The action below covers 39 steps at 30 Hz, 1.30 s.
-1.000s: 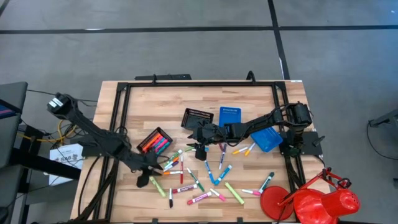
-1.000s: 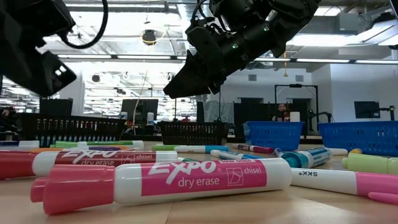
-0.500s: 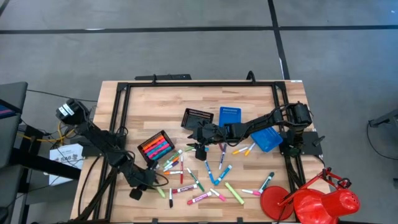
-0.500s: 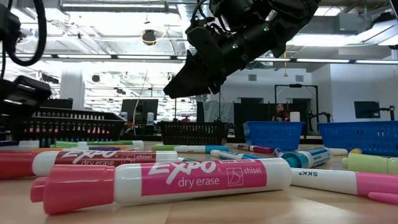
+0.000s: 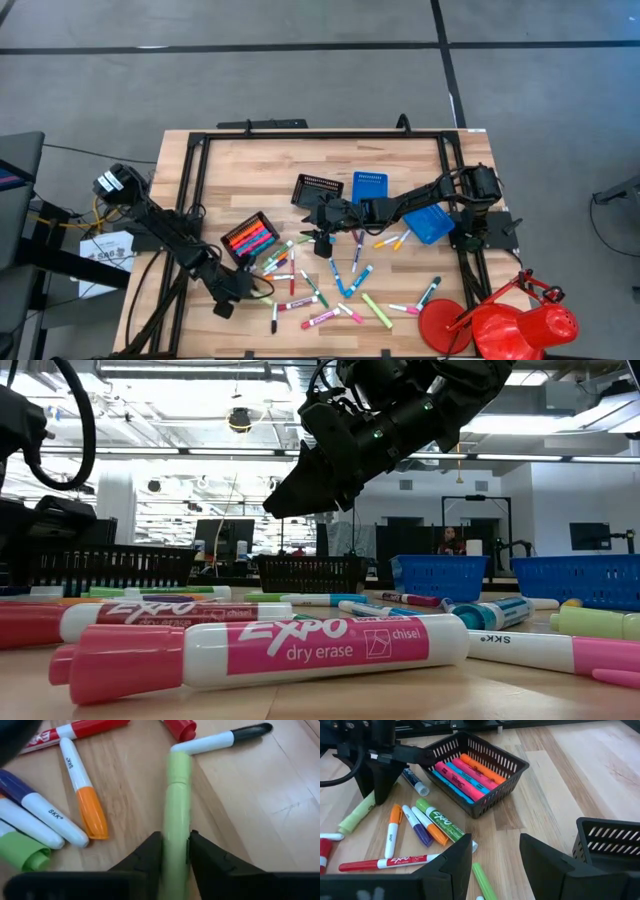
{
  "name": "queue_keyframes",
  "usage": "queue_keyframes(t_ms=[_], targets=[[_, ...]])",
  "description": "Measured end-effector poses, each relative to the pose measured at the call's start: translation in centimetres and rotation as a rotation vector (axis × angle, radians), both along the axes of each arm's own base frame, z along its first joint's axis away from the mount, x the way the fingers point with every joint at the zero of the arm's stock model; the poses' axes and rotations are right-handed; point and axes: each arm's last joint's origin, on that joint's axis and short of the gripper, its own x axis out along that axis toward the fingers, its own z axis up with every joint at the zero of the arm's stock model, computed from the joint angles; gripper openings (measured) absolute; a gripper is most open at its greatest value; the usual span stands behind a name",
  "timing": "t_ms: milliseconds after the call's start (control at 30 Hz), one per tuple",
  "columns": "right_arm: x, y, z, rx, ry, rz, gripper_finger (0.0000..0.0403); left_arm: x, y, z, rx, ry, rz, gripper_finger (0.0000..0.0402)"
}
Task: Pick & Place Markers
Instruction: Put the left light green highlighter into the left black bin, then put the light green highlighter into the left black shelf
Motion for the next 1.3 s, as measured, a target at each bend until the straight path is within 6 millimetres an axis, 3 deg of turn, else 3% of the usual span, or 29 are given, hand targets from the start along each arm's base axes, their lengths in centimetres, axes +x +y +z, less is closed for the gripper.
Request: queue_keyframes(t_ms=[100,367,600,833,1033,1300], targets=[[0.0,0.0,0.0,0.000,0.000,0.000,0.0155,-0.1,0.1,0.4,0.001,-0.018,0.017,0.0063],[0.0,0.0,0.0,0.000,0.000,-0.001,0.0155,-0.2,1.0,4.4,-0.042,-0.248,0.153,0.0071],[0.0,0.0,0.0,0.001,0.000,-0.001,0.0155,-1.5,4.2,7.8,-0.023,-0.384,0.424,0.0078],[0.0,0.0,0.0,0.002,0.000,-0.001,0.0155,-2.6,7.6,6.6,-0.063,-0.234,0.729,0.0088],[0.0,0.0,0.0,0.001,0.000,-0.001,0.0155,-3.2,8.5,4.4,-0.069,-0.137,0.746,0.0108],[0.0,0.0,0.0,0.017,0.005,-0.006,0.0155,-2.9,8.9,4.4,-0.069,-0.175,0.789,0.0131]])
